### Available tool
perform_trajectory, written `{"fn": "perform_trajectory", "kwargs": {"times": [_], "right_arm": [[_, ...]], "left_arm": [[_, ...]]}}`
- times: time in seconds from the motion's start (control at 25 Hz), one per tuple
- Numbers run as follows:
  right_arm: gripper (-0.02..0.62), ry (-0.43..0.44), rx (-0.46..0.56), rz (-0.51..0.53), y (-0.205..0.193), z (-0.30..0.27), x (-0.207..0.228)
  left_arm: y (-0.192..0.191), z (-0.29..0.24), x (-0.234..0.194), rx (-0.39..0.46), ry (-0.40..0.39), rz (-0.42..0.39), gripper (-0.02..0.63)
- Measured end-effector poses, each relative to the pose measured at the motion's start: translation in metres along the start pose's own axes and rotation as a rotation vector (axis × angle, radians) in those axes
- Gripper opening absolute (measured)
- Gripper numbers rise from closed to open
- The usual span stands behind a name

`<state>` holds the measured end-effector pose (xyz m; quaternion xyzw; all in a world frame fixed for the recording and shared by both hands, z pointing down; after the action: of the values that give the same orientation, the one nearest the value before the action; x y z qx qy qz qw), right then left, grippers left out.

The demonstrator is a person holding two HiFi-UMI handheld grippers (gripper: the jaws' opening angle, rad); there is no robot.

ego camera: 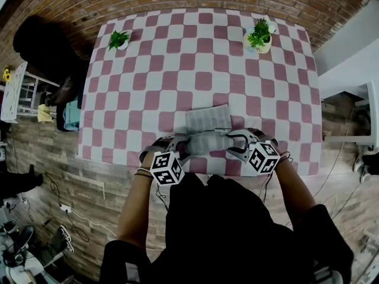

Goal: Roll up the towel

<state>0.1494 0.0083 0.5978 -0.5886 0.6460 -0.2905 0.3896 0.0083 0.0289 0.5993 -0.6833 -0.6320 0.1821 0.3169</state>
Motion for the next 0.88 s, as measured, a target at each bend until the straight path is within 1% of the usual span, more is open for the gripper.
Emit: {"fn": "perform_trajectory", "kwargs": {"times": [0.08,0.2,0.28,0.36,0.44,0.52,0.6,0.68,0.88], "right_arm": [[0.183,0.059,0.007,-0.066,0.003,0.003,-0.009],[0.183,0.174,0.047,-0.216,0.007,0.008,-0.023],[0.183,0.234,0.073,-0.309,0.008,0.010,-0.028],[0.186,0.248,0.100,-0.366,0.007,0.011,-0.025],[0.190,0.242,0.130,-0.408,0.008,0.010,-0.018],[0.201,0.216,0.162,-0.439,0.009,0.011,-0.009],[0.226,0.155,0.196,-0.451,0.009,0.014,0.002],[0.242,0.071,0.234,-0.457,0.009,0.017,0.017],[0.244,-0.159,0.307,-0.462,0.010,0.021,0.055]], "left_arm": [[0.001,0.003,0.010,0.027,-0.043,0.063,0.189],[0.005,0.009,0.024,0.081,-0.150,0.197,0.189],[0.007,0.012,0.028,0.116,-0.202,0.273,0.189],[0.005,0.011,0.026,0.146,-0.208,0.324,0.190],[0.001,0.010,0.019,0.184,-0.191,0.390,0.192],[-0.002,0.009,0.010,0.238,-0.160,0.466,0.195],[-0.004,0.010,0.001,0.290,-0.116,0.530,0.199],[-0.005,0.012,-0.010,0.330,-0.060,0.576,0.199],[-0.008,0.017,-0.044,0.409,0.108,0.694,0.195]]}}
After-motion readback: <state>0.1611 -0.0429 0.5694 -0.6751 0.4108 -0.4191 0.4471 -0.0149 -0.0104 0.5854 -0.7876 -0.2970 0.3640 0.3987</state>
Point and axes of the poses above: the fingertips, and each gripper's own axes: z backward along the fingers, x to its right, y out of its top, the point moved 2 cm from there along z, backward along the fingers, and after that the axes turned 13 degrees about x, right-handed, at the moved point
